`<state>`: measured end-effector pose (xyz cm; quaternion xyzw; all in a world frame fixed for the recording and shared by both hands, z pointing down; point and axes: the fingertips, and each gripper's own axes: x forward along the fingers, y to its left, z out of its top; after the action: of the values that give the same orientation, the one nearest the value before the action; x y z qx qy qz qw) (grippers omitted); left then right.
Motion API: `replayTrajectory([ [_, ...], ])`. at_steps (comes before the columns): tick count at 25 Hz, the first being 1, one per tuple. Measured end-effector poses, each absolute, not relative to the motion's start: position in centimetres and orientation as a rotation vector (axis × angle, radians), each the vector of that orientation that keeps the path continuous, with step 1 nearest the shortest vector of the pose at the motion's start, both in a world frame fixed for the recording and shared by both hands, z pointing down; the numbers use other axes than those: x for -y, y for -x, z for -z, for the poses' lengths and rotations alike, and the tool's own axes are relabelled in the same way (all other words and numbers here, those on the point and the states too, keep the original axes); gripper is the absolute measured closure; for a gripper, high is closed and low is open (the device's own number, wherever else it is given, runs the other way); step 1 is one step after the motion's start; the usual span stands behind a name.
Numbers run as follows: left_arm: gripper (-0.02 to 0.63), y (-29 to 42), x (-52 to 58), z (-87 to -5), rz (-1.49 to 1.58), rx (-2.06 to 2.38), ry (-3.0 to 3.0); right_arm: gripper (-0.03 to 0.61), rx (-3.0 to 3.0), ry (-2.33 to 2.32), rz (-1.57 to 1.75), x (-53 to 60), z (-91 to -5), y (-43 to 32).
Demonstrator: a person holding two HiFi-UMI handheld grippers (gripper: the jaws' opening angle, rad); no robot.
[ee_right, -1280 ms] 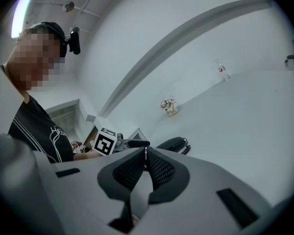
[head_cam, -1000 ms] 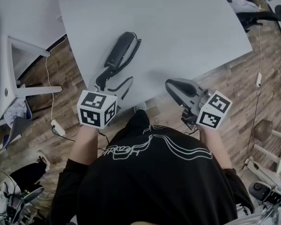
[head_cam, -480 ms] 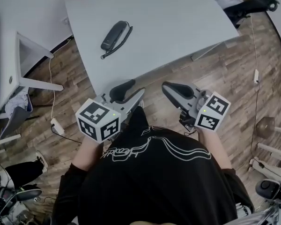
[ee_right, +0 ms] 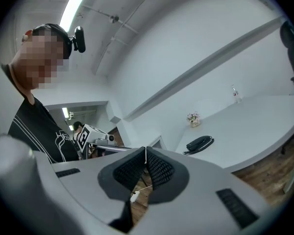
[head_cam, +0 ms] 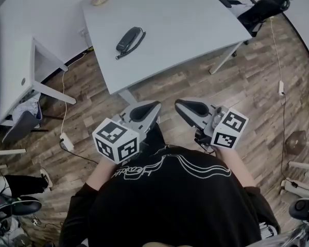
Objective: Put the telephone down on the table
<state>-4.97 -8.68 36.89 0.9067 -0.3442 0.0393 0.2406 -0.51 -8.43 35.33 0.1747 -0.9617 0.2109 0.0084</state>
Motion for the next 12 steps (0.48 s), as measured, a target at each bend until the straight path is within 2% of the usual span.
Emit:
replayTrajectory([
  [12, 0.607, 4.6, 5.3, -35.8, -0.061, 1.0, -2.413, 0.54, 3.06, -0.531, -0.634, 4.4, -33.9, -0.5],
])
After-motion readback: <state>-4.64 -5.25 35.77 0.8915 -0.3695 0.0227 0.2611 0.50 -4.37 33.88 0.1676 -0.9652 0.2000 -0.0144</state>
